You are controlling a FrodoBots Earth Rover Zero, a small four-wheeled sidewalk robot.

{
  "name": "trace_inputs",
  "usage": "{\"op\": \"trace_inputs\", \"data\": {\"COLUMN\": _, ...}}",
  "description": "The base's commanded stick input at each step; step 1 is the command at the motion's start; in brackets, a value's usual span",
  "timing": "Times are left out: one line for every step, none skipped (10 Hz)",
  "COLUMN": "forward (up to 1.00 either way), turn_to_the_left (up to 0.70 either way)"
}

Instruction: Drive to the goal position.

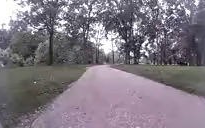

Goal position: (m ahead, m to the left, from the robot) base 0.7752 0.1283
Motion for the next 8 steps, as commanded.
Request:
{"op": "trace_inputs", "data": {"forward": 0.7, "turn_to_the_left": 0.0}}
{"op": "trace_inputs", "data": {"forward": 0.7, "turn_to_the_left": 0.0}}
{"op": "trace_inputs", "data": {"forward": 0.7, "turn_to_the_left": 0.0}}
{"op": "trace_inputs", "data": {"forward": 0.7, "turn_to_the_left": 0.0}}
{"op": "trace_inputs", "data": {"forward": 0.7, "turn_to_the_left": 0.0}}
{"op": "trace_inputs", "data": {"forward": 0.7, "turn_to_the_left": 0.0}}
{"op": "trace_inputs", "data": {"forward": 0.7, "turn_to_the_left": 0.0}}
{"op": "trace_inputs", "data": {"forward": 0.7, "turn_to_the_left": 0.0}}
